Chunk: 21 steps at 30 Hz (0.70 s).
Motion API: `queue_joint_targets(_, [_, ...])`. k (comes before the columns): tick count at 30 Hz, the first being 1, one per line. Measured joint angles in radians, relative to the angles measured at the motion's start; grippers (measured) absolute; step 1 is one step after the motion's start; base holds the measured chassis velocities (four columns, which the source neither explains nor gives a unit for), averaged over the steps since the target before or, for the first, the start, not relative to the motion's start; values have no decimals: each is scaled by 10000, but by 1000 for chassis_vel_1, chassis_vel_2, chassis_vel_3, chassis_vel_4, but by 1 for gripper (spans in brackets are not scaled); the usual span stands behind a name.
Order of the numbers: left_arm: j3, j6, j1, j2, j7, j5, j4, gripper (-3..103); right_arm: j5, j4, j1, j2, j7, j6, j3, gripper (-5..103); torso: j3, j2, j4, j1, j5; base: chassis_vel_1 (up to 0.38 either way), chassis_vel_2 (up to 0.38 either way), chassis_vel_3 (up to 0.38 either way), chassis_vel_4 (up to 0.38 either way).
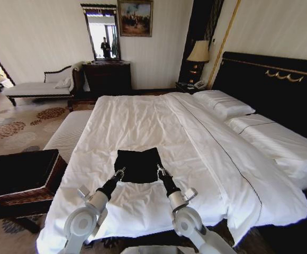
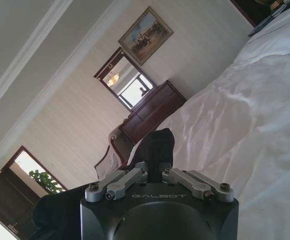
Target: Fold the clothes on the bed and place them into the basket.
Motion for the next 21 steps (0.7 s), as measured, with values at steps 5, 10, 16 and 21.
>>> queue_joint_targets(5, [-91,-64,67,27,1,9,-59,6,-167,0,-128,267,45,0,-80,7,0,0,0,0,1,16,12,-16,-21])
queue_joint_targets(10, [-180,-82,83,-77,7,-25,-125,6,-316,-101,-217,475,64,-3,-117,7,0,0,0,0,0,74,89,-69,-85])
queue_joint_targets(16, [-315,-129,104,-67,20,-87,-102,6,-417,-240,-232,610,68,-4,-223,7,0,-1,1,1,0,168,181,-150,-190])
queue_joint_targets(21, [-440,-139,81,-38,19,-205,-90,6,-463,-348,-172,725,66,-7,-328,7,1,0,2,3,-1,261,267,-251,-258])
